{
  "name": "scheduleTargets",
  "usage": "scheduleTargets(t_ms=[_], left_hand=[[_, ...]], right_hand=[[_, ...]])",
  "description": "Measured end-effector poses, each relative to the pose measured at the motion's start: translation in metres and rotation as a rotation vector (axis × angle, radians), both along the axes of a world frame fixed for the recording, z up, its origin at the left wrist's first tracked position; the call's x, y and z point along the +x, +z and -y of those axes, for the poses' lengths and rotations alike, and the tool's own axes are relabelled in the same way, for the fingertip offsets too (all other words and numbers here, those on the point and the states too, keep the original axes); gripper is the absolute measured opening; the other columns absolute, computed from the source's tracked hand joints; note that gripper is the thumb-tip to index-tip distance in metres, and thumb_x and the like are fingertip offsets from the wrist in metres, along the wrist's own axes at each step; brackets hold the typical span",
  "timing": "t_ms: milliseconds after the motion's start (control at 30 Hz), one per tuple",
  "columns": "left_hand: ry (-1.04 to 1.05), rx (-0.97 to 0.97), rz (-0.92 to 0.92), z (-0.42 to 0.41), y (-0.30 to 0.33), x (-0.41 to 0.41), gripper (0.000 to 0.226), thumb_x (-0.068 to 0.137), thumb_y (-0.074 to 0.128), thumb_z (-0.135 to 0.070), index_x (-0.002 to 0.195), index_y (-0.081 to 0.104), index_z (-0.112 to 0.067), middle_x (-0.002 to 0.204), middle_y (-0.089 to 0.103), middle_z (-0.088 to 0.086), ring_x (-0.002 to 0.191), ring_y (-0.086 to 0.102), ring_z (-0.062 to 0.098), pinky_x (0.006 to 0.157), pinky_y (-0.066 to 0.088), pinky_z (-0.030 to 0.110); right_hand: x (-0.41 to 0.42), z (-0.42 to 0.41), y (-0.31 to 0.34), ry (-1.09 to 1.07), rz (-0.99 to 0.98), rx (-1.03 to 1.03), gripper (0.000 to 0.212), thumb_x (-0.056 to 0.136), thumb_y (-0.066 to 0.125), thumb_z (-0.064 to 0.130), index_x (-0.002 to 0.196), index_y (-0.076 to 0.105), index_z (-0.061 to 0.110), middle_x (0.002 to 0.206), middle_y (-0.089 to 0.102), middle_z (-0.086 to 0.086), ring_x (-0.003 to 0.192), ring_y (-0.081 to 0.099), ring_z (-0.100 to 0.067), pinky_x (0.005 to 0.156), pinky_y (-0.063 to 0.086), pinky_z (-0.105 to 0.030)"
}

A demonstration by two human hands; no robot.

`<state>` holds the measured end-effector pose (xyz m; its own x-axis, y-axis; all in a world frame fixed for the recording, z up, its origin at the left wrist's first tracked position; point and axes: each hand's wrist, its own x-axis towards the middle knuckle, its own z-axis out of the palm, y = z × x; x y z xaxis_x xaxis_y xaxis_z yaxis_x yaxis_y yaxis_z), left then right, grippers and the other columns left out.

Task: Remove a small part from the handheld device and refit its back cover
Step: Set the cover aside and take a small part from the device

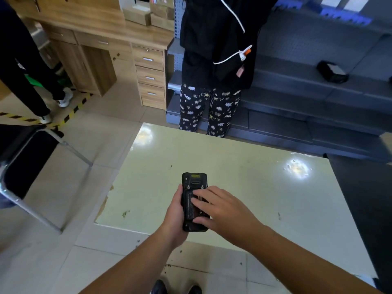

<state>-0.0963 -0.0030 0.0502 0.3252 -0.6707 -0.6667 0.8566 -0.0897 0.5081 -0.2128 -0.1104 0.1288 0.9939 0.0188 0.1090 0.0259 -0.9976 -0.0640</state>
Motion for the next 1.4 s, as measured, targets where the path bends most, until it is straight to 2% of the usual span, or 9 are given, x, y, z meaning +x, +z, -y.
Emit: scheduleTargets(t_ms=[100,267,367,567,767,967,1200,1300,1400], left_hand=[[-0.010,-0.007,0.000,0.001,0.001,-0.002,0.067,0.097,0.031,-0.072,0.103,0.083,-0.029,0.097,0.082,0.006,0.082,0.079,0.024,0.059,0.062,0.036],[0.048,-0.017,-0.048,0.001,0.002,-0.005,0.066,0.099,0.034,-0.069,0.093,0.086,-0.029,0.094,0.084,0.006,0.082,0.080,0.022,0.058,0.063,0.034],[0.072,-0.031,-0.063,0.002,0.001,-0.007,0.063,0.100,0.036,-0.065,0.099,0.085,-0.025,0.096,0.083,0.006,0.082,0.079,0.019,0.059,0.062,0.029],[0.009,-0.038,-0.072,0.006,0.001,-0.006,0.065,0.097,0.036,-0.071,0.098,0.084,-0.028,0.090,0.082,0.006,0.075,0.077,0.024,0.057,0.061,0.035],[-0.016,-0.017,-0.061,0.007,-0.003,0.004,0.067,0.097,0.033,-0.073,0.101,0.084,-0.029,0.097,0.083,0.007,0.082,0.079,0.025,0.059,0.063,0.041],[0.048,-0.013,-0.119,0.009,-0.012,0.001,0.066,0.097,0.039,-0.069,0.095,0.086,-0.024,0.094,0.084,0.005,0.079,0.080,0.022,0.054,0.062,0.033],[0.032,-0.036,-0.140,0.015,-0.015,0.007,0.072,0.097,0.031,-0.073,0.101,0.085,-0.024,0.098,0.083,0.004,0.078,0.078,0.019,0.062,0.063,0.031],[0.030,-0.030,-0.126,0.017,-0.015,0.008,0.073,0.099,0.028,-0.072,0.107,0.083,-0.025,0.106,0.082,0.005,0.087,0.078,0.020,0.070,0.061,0.034],[0.064,-0.030,-0.118,0.018,-0.014,0.009,0.072,0.099,0.031,-0.070,0.103,0.083,-0.022,0.103,0.082,0.007,0.088,0.079,0.021,0.068,0.062,0.035]], right_hand=[[0.000,0.004,-0.002,0.022,-0.012,-0.064,0.051,0.091,0.072,0.042,0.127,0.070,0.008,0.127,0.071,-0.011,0.110,0.067,-0.029,0.089,0.059,-0.042],[-0.005,0.007,-0.006,0.148,-0.077,-0.303,0.051,0.107,0.037,0.032,0.138,0.059,-0.003,0.134,0.065,-0.026,0.115,0.065,-0.036,0.086,0.061,-0.044],[-0.002,0.016,-0.002,0.116,-0.014,-0.213,0.044,0.096,0.054,0.005,0.139,0.057,-0.006,0.128,0.068,-0.022,0.110,0.067,-0.035,0.084,0.061,-0.044],[0.005,0.015,0.003,0.115,0.049,-0.067,0.053,0.099,0.055,0.047,0.124,0.070,0.003,0.117,0.074,-0.010,0.103,0.067,-0.029,0.087,0.058,-0.041],[0.010,0.011,-0.004,0.053,-0.046,-0.090,0.061,0.100,0.052,0.048,0.136,0.061,-0.001,0.131,0.067,-0.013,0.116,0.062,-0.031,0.095,0.055,-0.044],[0.005,0.007,-0.023,0.189,-0.072,-0.403,0.061,0.115,0.016,0.031,0.142,0.053,-0.009,0.140,0.061,-0.031,0.121,0.063,-0.042,0.097,0.056,-0.048],[0.008,0.017,-0.022,0.124,0.007,-0.239,0.052,0.115,0.026,0.025,0.139,0.058,-0.007,0.135,0.067,-0.025,0.123,0.066,-0.036,0.094,0.060,-0.043],[0.011,0.017,-0.017,0.037,0.068,-0.108,0.039,0.110,0.049,0.020,0.137,0.061,-0.006,0.125,0.073,-0.020,0.113,0.070,-0.032,0.078,0.063,-0.039],[0.017,-0.005,-0.016,-0.161,0.073,0.084,0.028,0.098,0.072,0.019,0.119,0.073,0.001,0.116,0.076,-0.015,0.107,0.071,-0.031,0.084,0.062,-0.039]])
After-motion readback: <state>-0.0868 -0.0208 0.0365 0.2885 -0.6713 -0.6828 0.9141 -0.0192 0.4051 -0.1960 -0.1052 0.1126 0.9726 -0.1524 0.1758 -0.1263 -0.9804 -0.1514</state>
